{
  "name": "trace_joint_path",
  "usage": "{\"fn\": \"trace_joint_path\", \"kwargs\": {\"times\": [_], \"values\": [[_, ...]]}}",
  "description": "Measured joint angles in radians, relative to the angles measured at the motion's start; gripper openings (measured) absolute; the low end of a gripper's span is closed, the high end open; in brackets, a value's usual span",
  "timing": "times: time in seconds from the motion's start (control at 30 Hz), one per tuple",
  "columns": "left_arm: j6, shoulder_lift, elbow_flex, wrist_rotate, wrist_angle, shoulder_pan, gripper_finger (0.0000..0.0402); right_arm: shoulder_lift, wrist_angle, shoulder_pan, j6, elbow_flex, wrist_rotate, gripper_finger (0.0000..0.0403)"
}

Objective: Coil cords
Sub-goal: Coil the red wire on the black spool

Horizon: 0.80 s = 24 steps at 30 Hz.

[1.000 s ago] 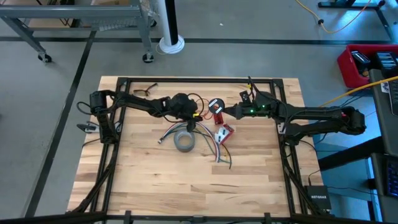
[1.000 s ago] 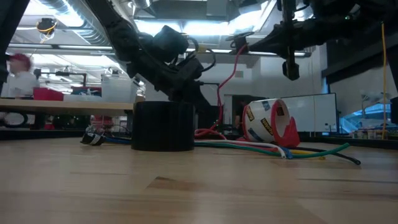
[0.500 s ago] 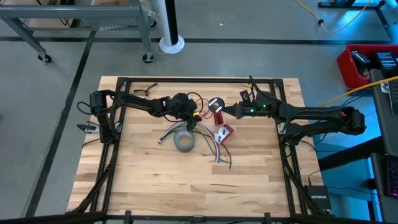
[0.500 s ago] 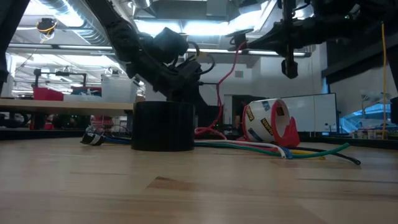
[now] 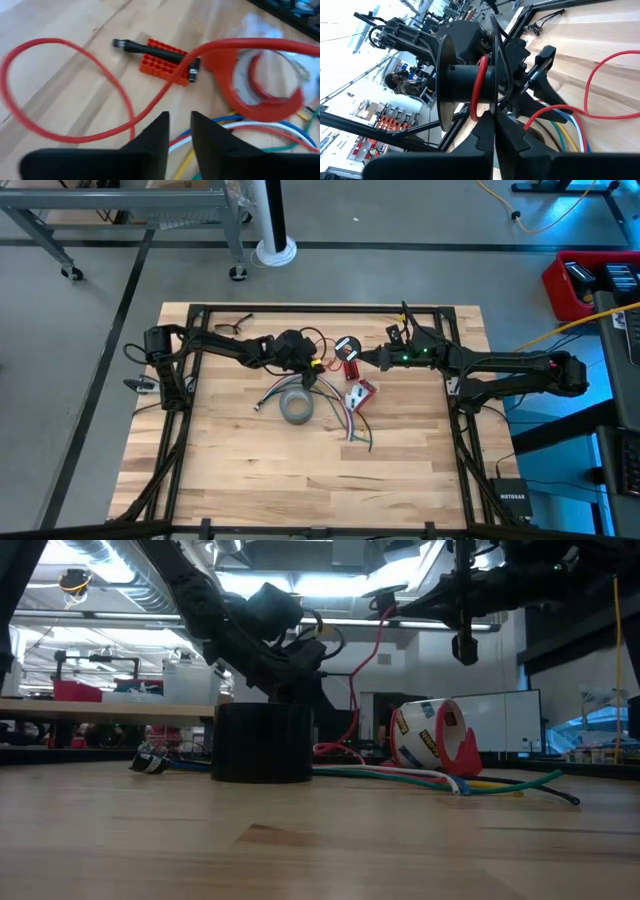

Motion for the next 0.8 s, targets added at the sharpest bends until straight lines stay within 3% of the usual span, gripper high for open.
{"fn": "trace_joint_path", "kwargs": {"times": [0.23, 0.37, 0.53, 0.63, 0.8], "values": [[0.068, 0.0, 0.0, -0.044, 0.005, -0.007, 0.0152, 0.0, 0.0, 0.0, 0.0, 0.0, 0.0, 0.0005], [0.208, 0.0, 0.0, -0.073, 0.005, -0.032, 0.0158, 0.0, 0.013, 0.0, 0.0, 0.0, 0.0, 0.0005], [0.367, 0.001, 0.0, -0.227, 0.028, -0.076, 0.0159, 0.0, 0.039, 0.0, 0.0, 0.0, 0.0, 0.0005], [0.382, 0.009, 0.001, -0.291, 0.062, -0.09, 0.0159, 0.0, 0.06, 0.0, 0.0, 0.0, -0.001, 0.0005], [0.37, 0.019, 0.001, -0.301, 0.082, -0.092, 0.0159, 0.0, 0.077, 0.0, 0.0, 0.0, -0.013, 0.0005]]}}
